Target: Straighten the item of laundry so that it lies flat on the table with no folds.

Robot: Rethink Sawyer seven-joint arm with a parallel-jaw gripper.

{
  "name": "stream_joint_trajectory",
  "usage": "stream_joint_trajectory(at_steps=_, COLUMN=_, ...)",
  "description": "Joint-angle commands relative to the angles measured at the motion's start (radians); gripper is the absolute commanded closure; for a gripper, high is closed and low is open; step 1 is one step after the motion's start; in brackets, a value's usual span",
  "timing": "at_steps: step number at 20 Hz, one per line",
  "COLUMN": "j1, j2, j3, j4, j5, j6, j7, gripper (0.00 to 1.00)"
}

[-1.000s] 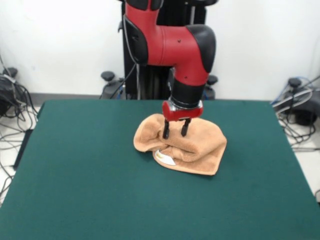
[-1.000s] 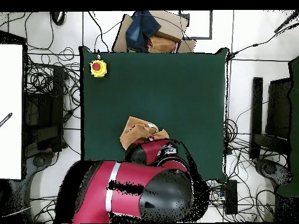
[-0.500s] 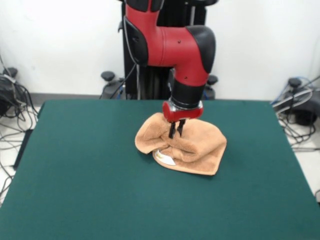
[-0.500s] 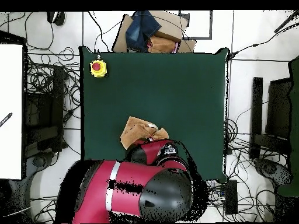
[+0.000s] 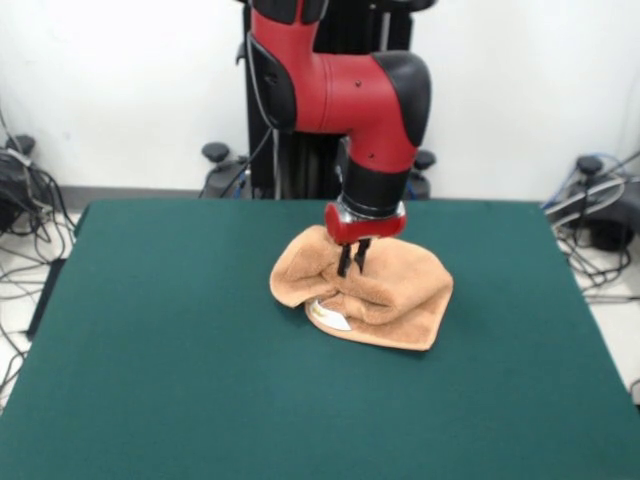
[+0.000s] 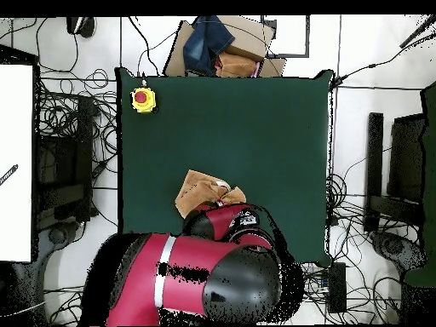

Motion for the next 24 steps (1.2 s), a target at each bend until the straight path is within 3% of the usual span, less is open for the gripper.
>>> stream_joint_trajectory(at_steps=1, j1=-0.004, j2=0.023, j3=0.086, j4=-0.061, j5=0.017, j6=0.040, j7=0.120, gripper=1.00)
stream_joint_trajectory(at_steps=11, j1=-0.026, j2=-0.122, j3=0.124, j4=-0.001, j5=0.059, j6=0.322, j7=0.072, gripper=1.00)
stream_joint_trajectory(at_steps=18, j1=-0.013, j2=-0.217, j3=0.133, j4=0.071, j5=0.040, j6=0.326, j7=0.105, gripper=1.00)
stream_joint_trajectory(at_steps=24, j1=0.007, j2=-0.283, j3=0.139, j4=0.092, j5=0.077, j6=0.414, j7=0.115, gripper=1.00)
